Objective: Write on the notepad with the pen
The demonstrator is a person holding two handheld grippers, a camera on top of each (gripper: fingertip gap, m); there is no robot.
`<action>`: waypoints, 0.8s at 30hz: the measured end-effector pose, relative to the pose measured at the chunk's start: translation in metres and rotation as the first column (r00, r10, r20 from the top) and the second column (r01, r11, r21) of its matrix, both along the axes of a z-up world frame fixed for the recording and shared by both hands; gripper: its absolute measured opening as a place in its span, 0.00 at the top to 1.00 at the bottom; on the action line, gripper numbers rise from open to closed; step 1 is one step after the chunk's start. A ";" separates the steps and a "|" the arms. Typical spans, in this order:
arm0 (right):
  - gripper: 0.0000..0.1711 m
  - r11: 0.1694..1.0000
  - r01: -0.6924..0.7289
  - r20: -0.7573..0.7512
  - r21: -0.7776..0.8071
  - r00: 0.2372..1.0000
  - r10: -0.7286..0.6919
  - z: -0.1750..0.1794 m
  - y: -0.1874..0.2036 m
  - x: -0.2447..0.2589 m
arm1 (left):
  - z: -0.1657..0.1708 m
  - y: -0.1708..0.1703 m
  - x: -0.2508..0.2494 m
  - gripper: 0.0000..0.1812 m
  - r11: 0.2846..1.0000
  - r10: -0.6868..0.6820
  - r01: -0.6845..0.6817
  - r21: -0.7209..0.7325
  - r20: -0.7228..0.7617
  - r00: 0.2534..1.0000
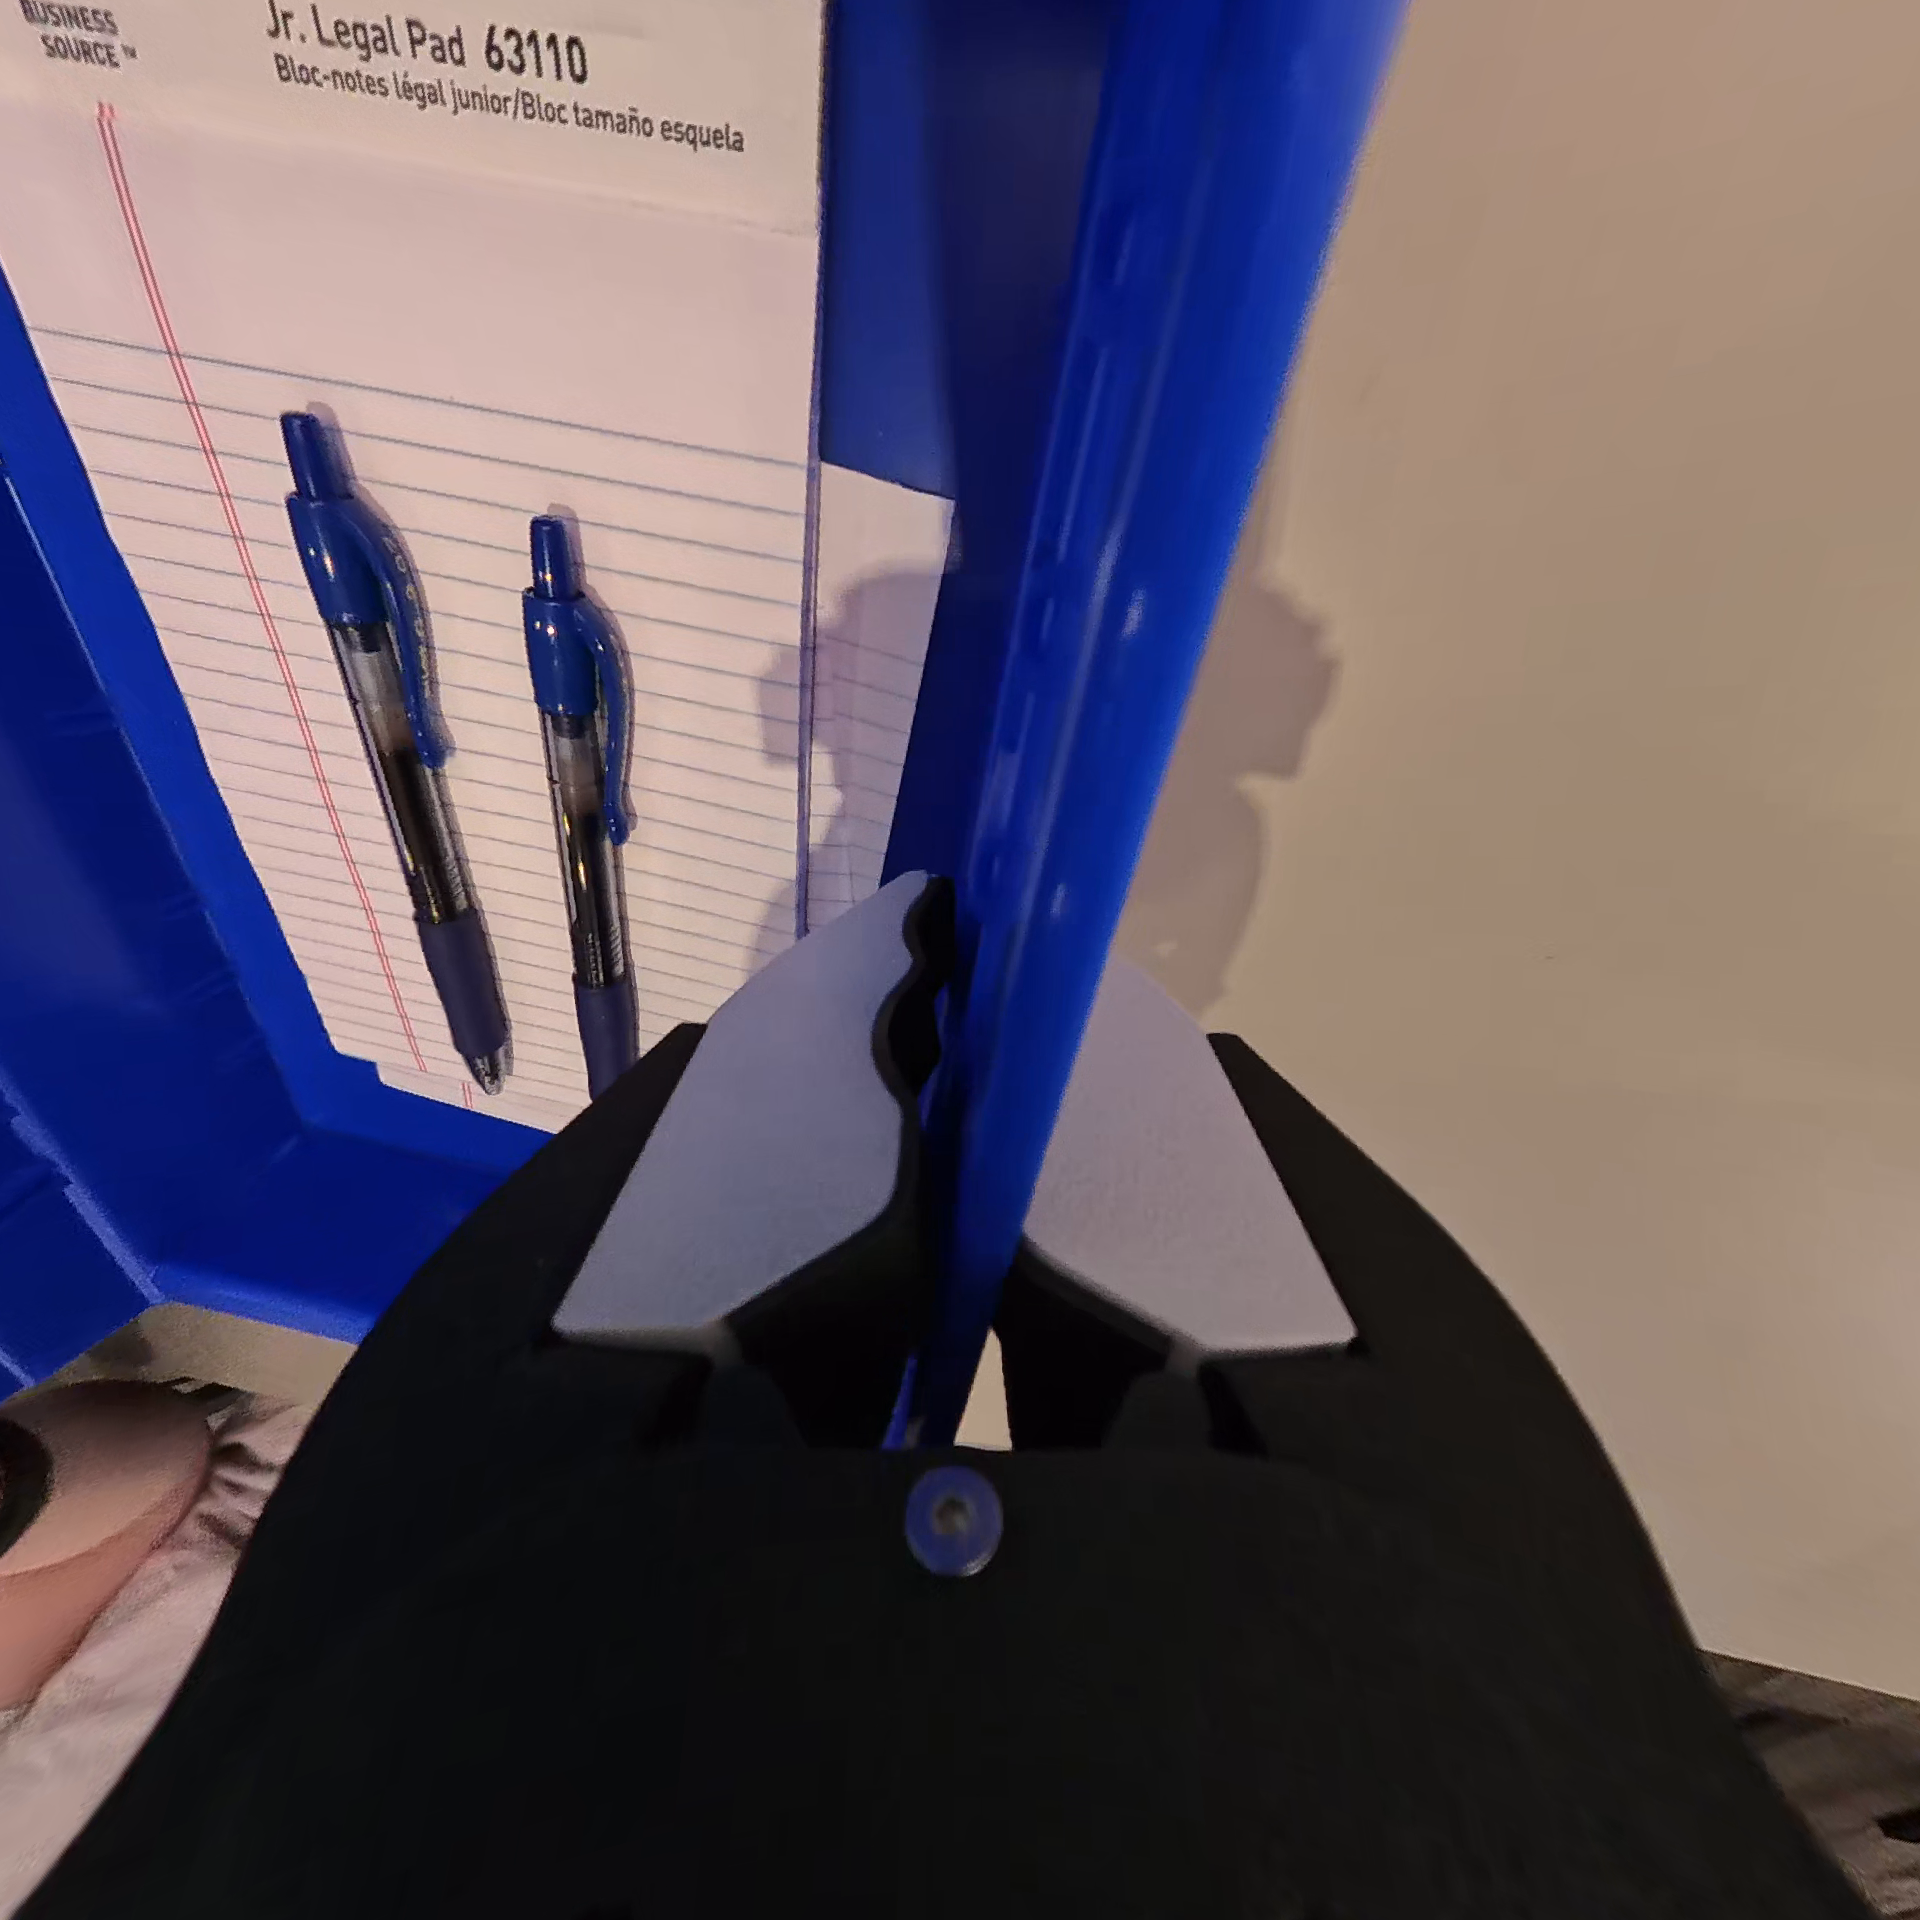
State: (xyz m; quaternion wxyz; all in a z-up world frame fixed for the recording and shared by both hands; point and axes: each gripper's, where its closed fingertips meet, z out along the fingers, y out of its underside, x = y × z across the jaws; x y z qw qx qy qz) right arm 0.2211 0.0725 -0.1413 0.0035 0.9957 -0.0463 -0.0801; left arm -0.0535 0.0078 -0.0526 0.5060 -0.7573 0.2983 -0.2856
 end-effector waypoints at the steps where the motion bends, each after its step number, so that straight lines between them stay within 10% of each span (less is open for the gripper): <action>1: 0.98 1.000 -0.002 0.001 -0.002 1.000 0.002 0.000 0.000 0.002 | 0.004 -0.005 -0.011 0.68 1.000 -0.011 0.012 0.027 -0.028 1.000; 9: 0.98 0.996 0.029 0.006 -0.080 1.000 -0.029 0.014 -0.018 0.031 | 0.021 -0.019 -0.144 0.73 0.961 0.153 -0.117 0.251 -0.129 0.980; 24: 0.97 0.997 0.077 0.053 -0.008 0.996 -0.076 0.152 0.001 0.000 | -0.012 0.001 -0.257 0.70 0.957 0.287 -0.279 0.082 -0.117 0.951</action>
